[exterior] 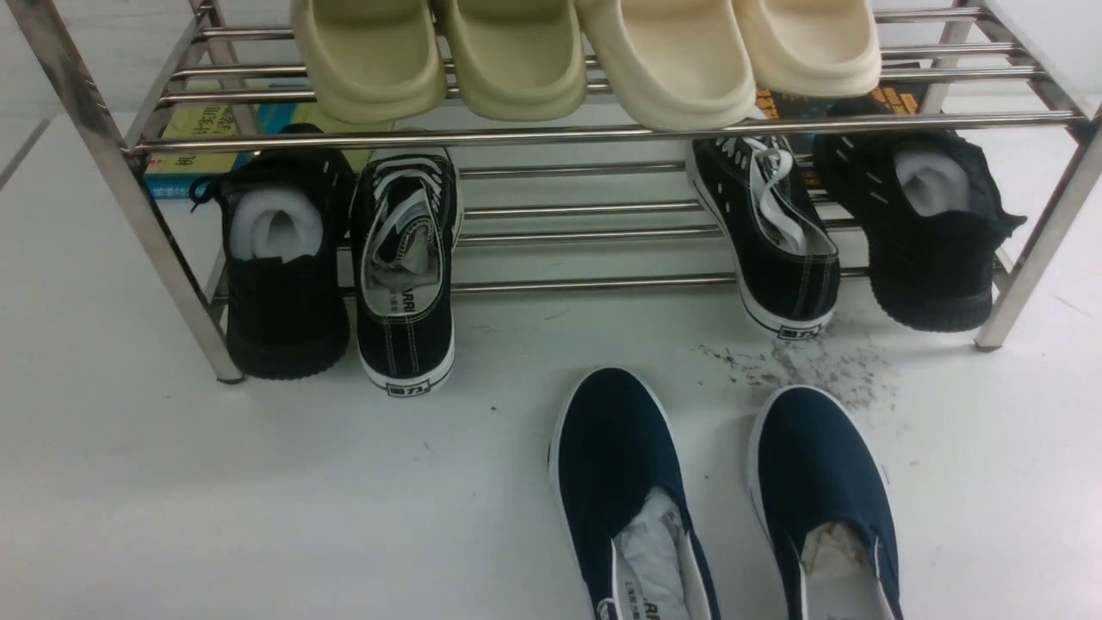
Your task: Take the shoes off the shelf with your hand on the white table.
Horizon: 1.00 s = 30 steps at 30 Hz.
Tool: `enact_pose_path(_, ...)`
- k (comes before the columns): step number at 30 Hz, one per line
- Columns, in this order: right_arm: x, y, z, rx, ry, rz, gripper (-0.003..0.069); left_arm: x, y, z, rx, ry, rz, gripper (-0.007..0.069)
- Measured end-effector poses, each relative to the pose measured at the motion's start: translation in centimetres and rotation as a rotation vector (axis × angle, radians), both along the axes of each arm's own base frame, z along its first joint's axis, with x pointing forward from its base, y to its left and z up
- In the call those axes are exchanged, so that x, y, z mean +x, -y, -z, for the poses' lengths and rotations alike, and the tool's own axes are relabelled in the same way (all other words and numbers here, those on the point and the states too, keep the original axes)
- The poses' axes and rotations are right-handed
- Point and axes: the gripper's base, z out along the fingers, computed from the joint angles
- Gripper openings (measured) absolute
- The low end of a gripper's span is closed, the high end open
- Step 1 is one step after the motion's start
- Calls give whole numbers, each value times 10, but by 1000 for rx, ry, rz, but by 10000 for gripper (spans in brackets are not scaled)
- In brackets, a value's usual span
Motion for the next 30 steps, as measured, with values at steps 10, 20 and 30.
enact_pose_path(10,0,0,0,-1,0,0,178,-2,-3,3,-9,49,-47,76)
enact_pose_path(20,0,0,0,0,0,0,192,-1,-4,3,-6,56,-50,89)
enact_pose_path(30,0,0,0,0,0,0,206,-1,-4,3,-7,59,-51,97)
